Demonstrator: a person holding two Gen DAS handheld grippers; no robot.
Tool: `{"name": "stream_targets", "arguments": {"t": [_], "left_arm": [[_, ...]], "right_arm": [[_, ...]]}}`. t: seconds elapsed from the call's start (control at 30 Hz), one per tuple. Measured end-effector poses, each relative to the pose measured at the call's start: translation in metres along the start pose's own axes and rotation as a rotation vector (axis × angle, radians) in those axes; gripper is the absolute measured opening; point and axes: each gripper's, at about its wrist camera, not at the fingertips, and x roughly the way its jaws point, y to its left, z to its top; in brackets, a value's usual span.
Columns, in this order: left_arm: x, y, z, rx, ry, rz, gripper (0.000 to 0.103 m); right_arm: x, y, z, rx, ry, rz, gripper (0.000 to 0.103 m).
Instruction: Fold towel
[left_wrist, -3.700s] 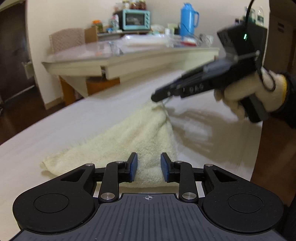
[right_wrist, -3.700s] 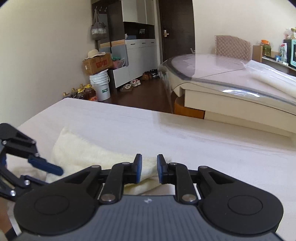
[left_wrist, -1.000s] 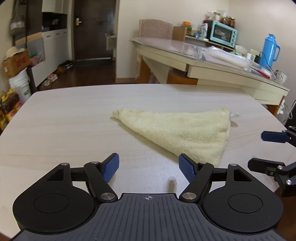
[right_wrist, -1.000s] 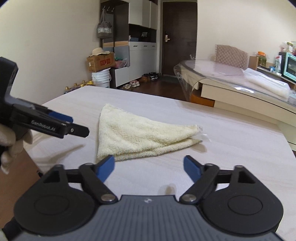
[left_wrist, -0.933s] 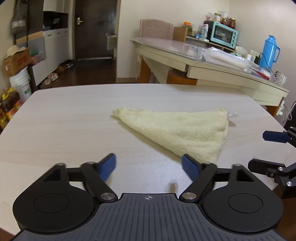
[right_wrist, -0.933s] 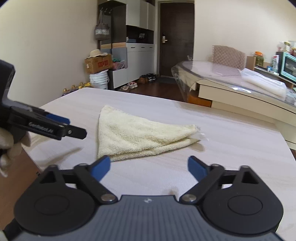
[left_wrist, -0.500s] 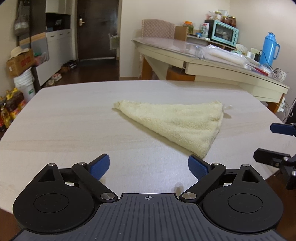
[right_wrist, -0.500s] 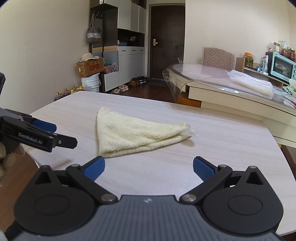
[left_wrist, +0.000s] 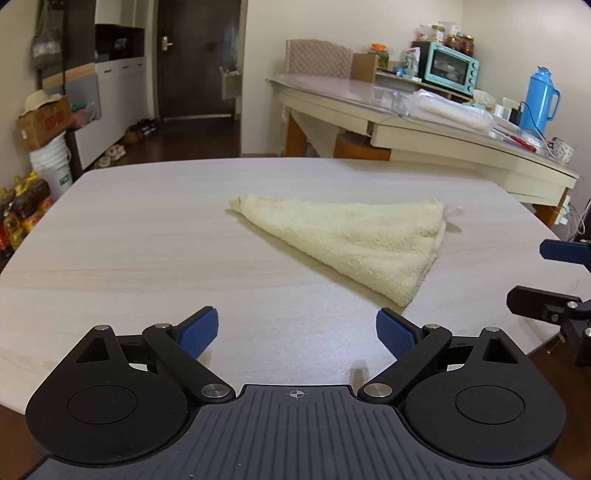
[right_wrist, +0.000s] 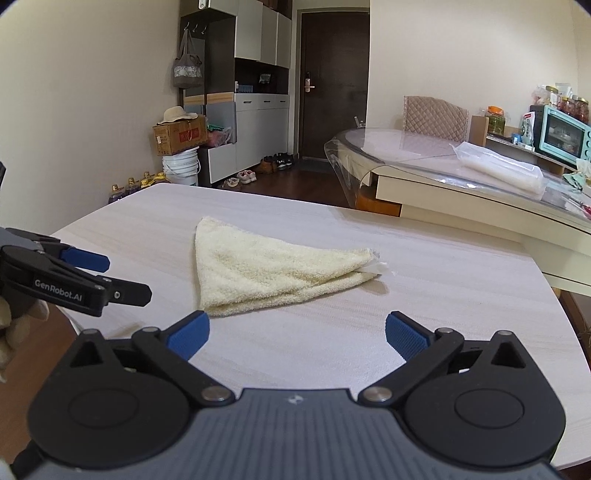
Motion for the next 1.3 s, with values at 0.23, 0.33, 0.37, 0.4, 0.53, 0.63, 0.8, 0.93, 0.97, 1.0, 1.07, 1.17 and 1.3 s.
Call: {"name": "stream_targets", "arguments": {"t": [0.23, 0.33, 0.37, 0.4, 0.53, 0.63, 0.8, 0.93, 0.97, 1.0, 1.07, 1.17, 1.3], "left_arm": [[0.001, -0.001, 0.002, 0.004, 0.000, 0.004, 0.096], [0.003, -0.001, 0.003, 0.009, 0.001, 0.003, 0.096], [0.003, -0.001, 0.003, 0.010, 0.001, 0.003, 0.096], [0.004, -0.001, 0.004, 0.011, 0.001, 0.003, 0.096], [0.006, 0.001, 0.007, 0.015, 0.000, 0.003, 0.096], [0.009, 0.004, 0.012, 0.019, -0.007, 0.007, 0.096], [0.018, 0.008, 0.020, 0.025, -0.014, 0.005, 0.096], [0.025, 0.010, 0.026, 0.029, -0.020, 0.003, 0.096], [0.027, 0.011, 0.028, 0.030, -0.022, 0.002, 0.096], [0.029, 0.012, 0.029, 0.031, -0.023, 0.001, 0.096], [0.033, 0.013, 0.032, 0.033, -0.026, 0.000, 0.096], [0.038, 0.015, 0.037, 0.037, -0.030, -0.002, 0.092], [0.048, 0.019, 0.043, 0.038, -0.024, -0.007, 0.080]], "right_arm": [[0.001, -0.002, 0.000, 0.014, 0.005, 0.004, 0.103], [0.003, -0.004, 0.001, 0.019, 0.010, 0.015, 0.102], [0.004, -0.004, 0.002, 0.017, 0.012, 0.021, 0.102], [0.005, -0.004, 0.004, 0.015, 0.013, 0.028, 0.102], [0.014, -0.007, 0.014, 0.004, 0.006, 0.027, 0.097], [0.023, -0.013, 0.024, 0.007, -0.006, 0.021, 0.092], [0.049, -0.029, 0.040, 0.040, 0.001, 0.010, 0.082], [0.073, -0.042, 0.050, 0.075, 0.010, 0.000, 0.064], [0.078, -0.045, 0.051, 0.086, 0.016, 0.000, 0.064], [0.083, -0.048, 0.052, 0.097, 0.022, 0.001, 0.062], [0.091, -0.052, 0.054, 0.114, 0.028, -0.006, 0.057], [0.107, -0.060, 0.054, 0.144, 0.055, -0.008, 0.055], [0.120, -0.064, 0.053, 0.156, 0.078, -0.022, 0.054]]}}
